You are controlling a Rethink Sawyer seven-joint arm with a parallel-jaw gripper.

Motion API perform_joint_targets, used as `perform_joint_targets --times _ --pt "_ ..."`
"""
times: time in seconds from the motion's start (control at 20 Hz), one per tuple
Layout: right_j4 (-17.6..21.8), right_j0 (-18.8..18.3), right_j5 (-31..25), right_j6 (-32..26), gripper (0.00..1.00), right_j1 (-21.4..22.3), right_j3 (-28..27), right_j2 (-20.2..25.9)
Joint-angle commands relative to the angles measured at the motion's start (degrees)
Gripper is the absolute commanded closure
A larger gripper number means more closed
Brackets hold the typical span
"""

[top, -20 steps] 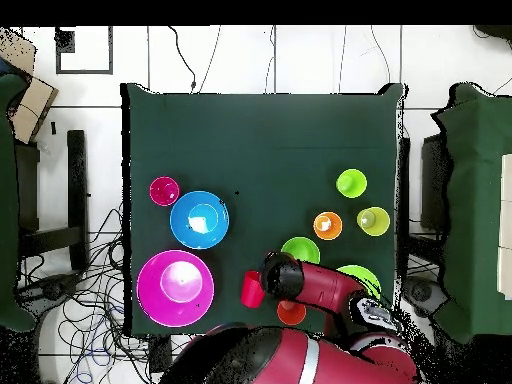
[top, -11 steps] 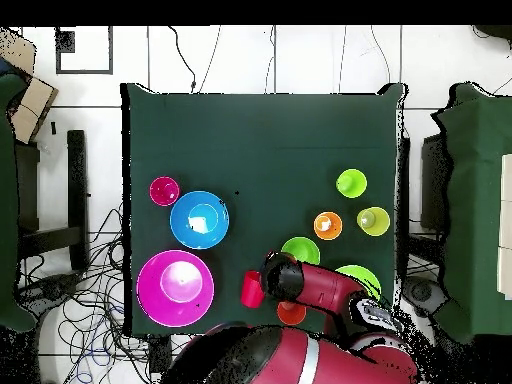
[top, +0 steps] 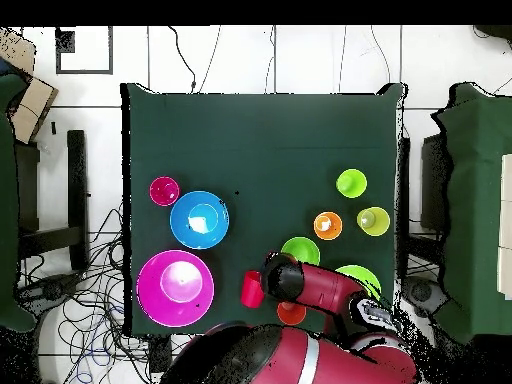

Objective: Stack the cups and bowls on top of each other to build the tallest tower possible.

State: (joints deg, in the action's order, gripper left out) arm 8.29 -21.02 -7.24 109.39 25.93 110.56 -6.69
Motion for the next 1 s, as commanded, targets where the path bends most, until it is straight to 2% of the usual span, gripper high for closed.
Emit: perform_joint_targets --times 0.05,0.45,0.5,1.0 --pt "-1.6 -0.1 2.9 9.2 0.00 -1.8 0.1 4.2" --pt "-1.8 -0.3 2.6 9.4 0.00 -1.7 0.1 4.3" --pt "-1.8 -0.3 2.7 9.4 1.00 -1.7 0.1 4.3" --pt "-2.3 -0.3 1.9 9.4 1.00 -1.5 0.1 4.6"
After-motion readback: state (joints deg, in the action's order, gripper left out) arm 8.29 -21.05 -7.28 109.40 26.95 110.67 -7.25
